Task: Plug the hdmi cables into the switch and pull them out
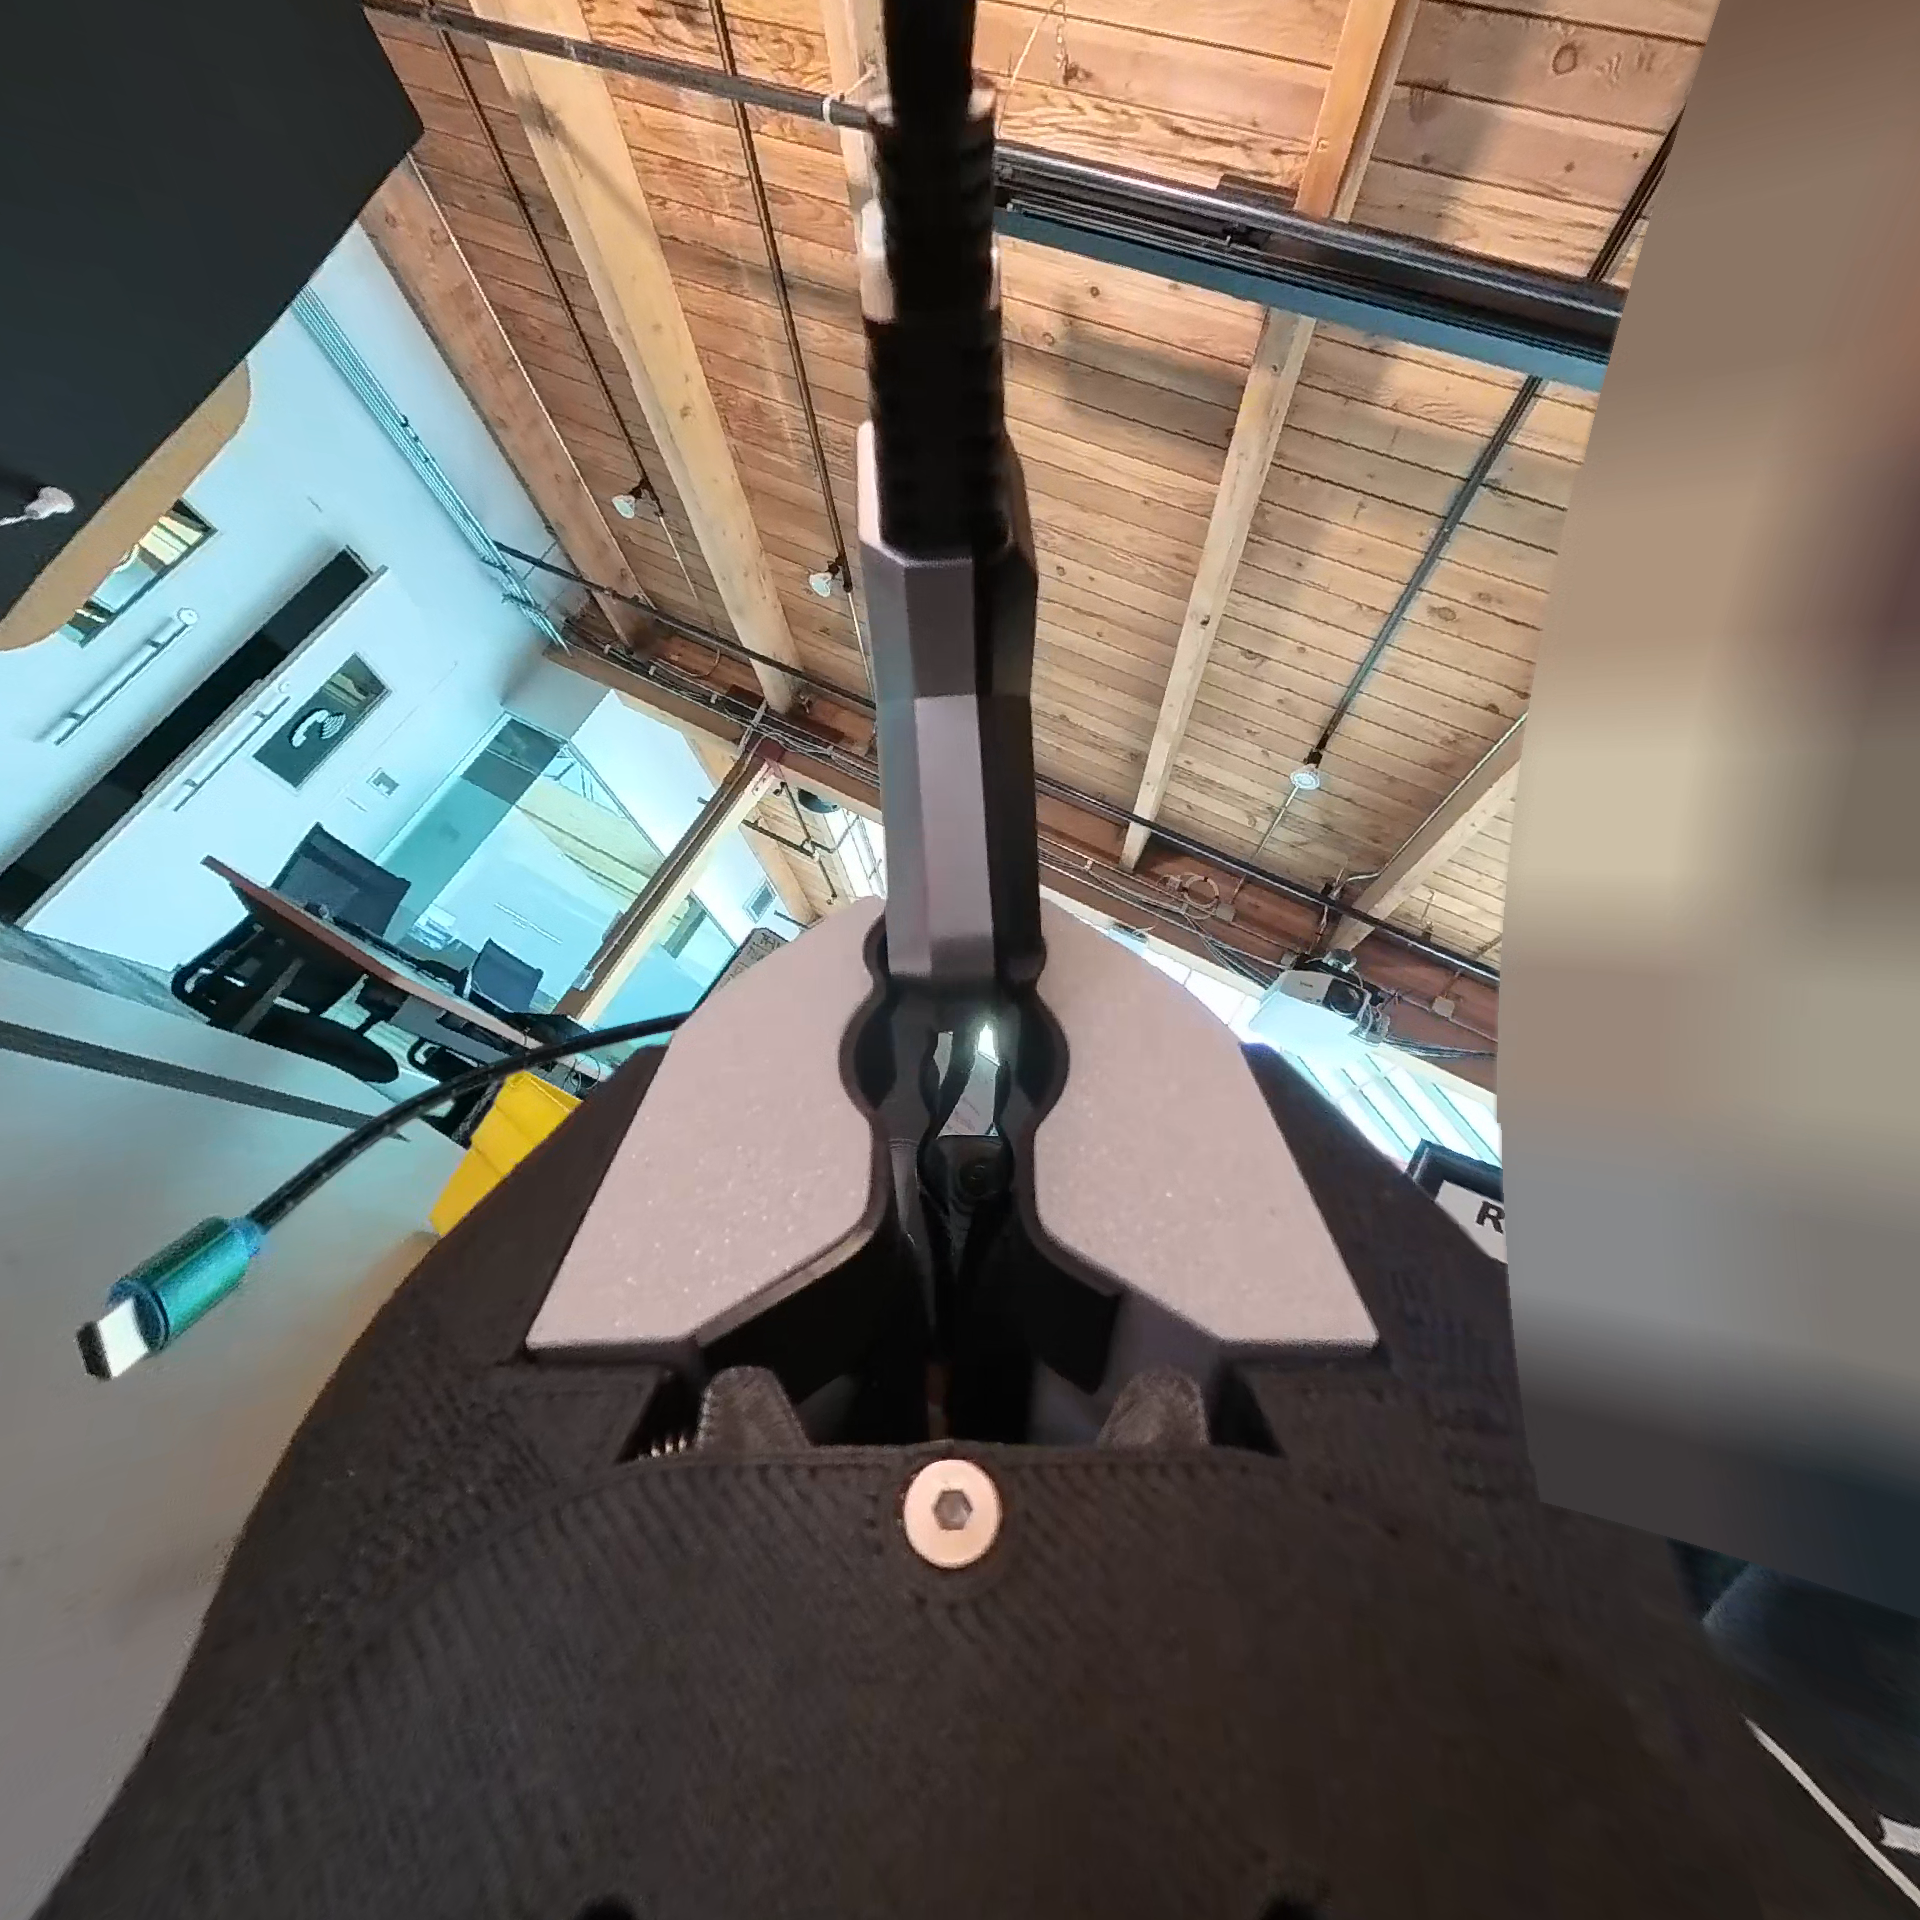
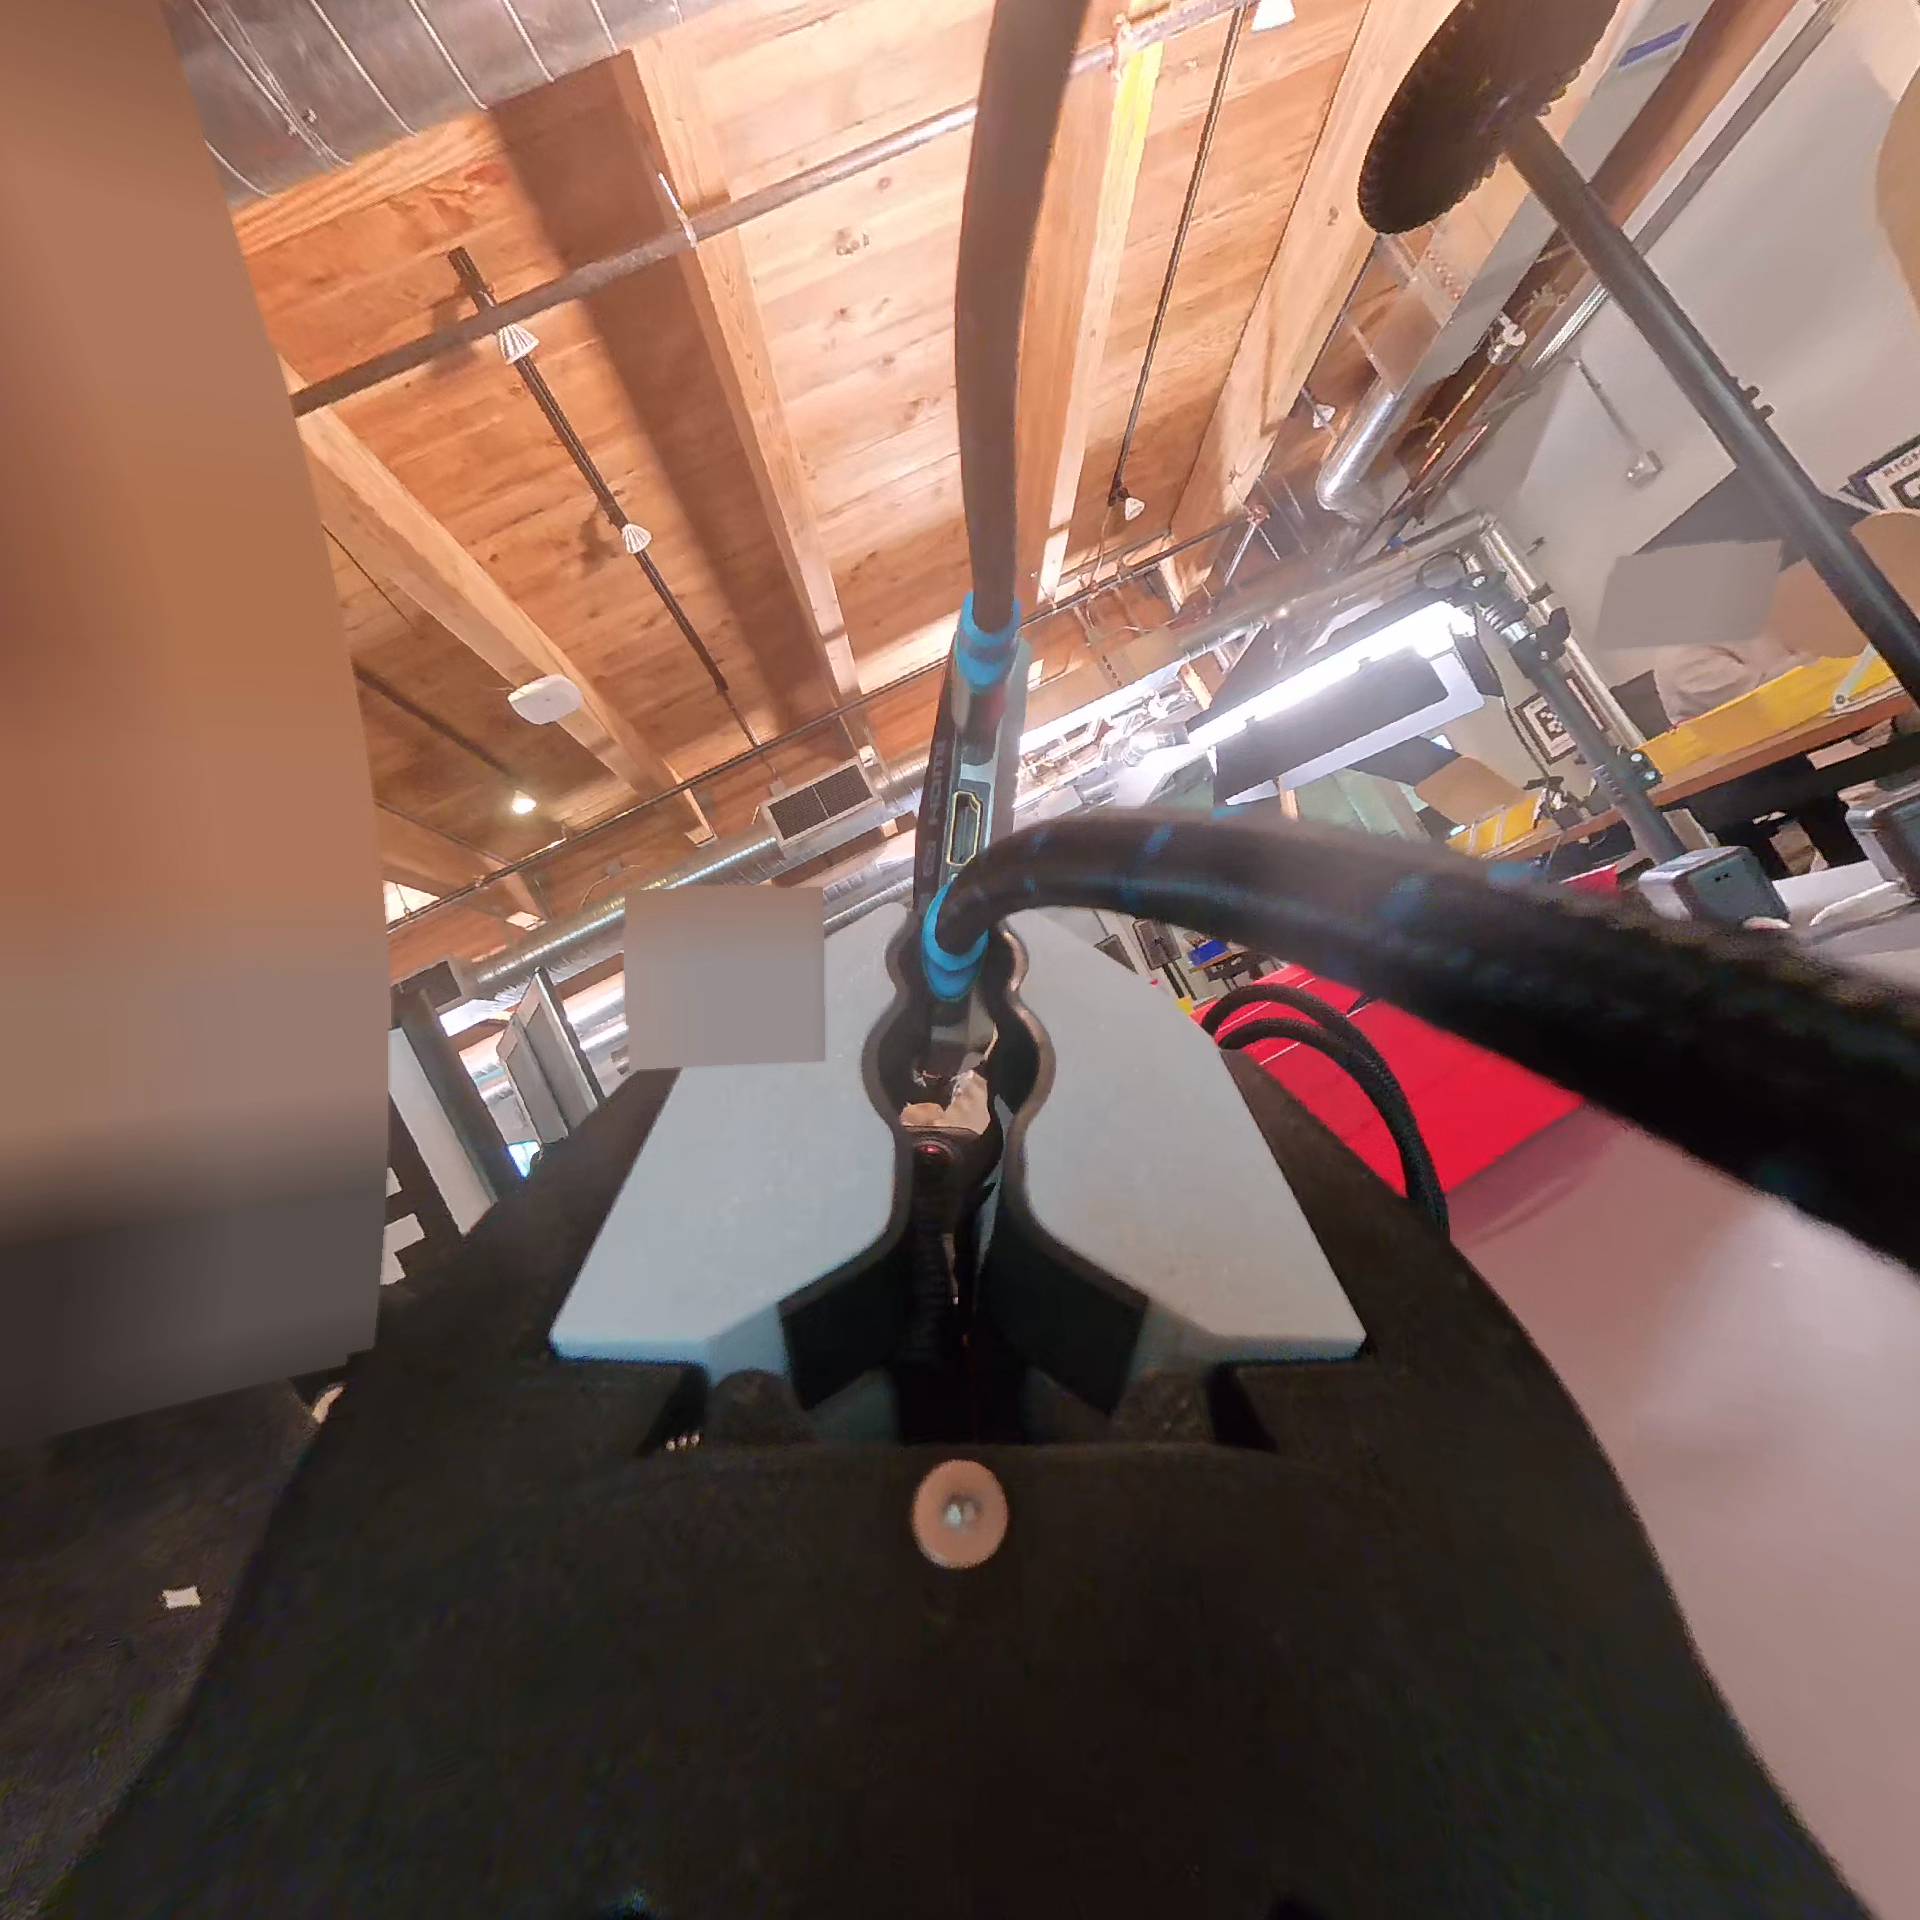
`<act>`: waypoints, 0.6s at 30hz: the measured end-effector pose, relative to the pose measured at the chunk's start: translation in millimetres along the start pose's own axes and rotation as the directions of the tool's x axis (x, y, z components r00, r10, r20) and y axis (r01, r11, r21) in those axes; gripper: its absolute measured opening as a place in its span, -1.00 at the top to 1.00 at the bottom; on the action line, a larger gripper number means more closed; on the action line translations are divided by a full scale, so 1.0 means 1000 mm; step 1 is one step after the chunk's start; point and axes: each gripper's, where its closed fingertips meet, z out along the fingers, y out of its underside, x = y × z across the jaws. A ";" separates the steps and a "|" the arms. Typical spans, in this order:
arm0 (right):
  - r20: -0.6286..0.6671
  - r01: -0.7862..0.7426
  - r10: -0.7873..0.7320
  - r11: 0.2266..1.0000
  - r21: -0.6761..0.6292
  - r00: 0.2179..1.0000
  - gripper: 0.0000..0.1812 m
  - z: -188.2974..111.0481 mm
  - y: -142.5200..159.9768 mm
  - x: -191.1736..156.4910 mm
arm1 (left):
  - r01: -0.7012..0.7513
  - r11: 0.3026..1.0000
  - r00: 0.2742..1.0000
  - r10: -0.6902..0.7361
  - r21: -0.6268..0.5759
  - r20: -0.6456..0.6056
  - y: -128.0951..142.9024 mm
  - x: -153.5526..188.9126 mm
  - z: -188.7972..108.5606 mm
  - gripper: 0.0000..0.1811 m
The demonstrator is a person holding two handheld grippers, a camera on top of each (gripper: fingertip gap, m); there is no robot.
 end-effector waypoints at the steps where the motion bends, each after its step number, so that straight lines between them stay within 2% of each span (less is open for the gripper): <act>1: -0.002 -0.007 0.007 1.000 0.000 1.000 0.89 0.000 0.000 0.001 | 0.005 1.000 1.000 -0.005 0.001 0.004 0.000 -0.001 0.000 0.81; 8: -0.004 0.040 -0.040 0.999 0.007 0.999 0.88 0.001 0.000 -0.001 | -0.015 1.000 1.000 0.015 0.000 -0.014 0.000 0.001 0.001 0.81; 12: 0.003 0.046 -0.047 0.996 0.082 0.999 0.88 -0.003 -0.013 -0.002 | -0.015 0.990 1.000 0.018 0.143 -0.023 -0.022 0.002 -0.008 0.75; 16: 0.004 0.011 -0.012 0.999 0.036 1.000 0.87 -0.001 -0.004 0.001 | -0.002 0.997 0.999 0.004 0.078 -0.034 -0.013 0.002 -0.004 0.63; 17: 0.013 0.011 -0.012 0.999 0.033 1.000 0.87 -0.001 -0.004 0.000 | -0.007 0.997 0.999 0.010 0.073 -0.032 -0.012 0.002 -0.003 0.66; 18: 0.012 0.016 -0.017 0.999 0.030 1.000 0.88 0.000 -0.003 0.000 | -0.011 0.997 1.000 0.013 0.072 -0.023 -0.012 0.001 -0.004 0.78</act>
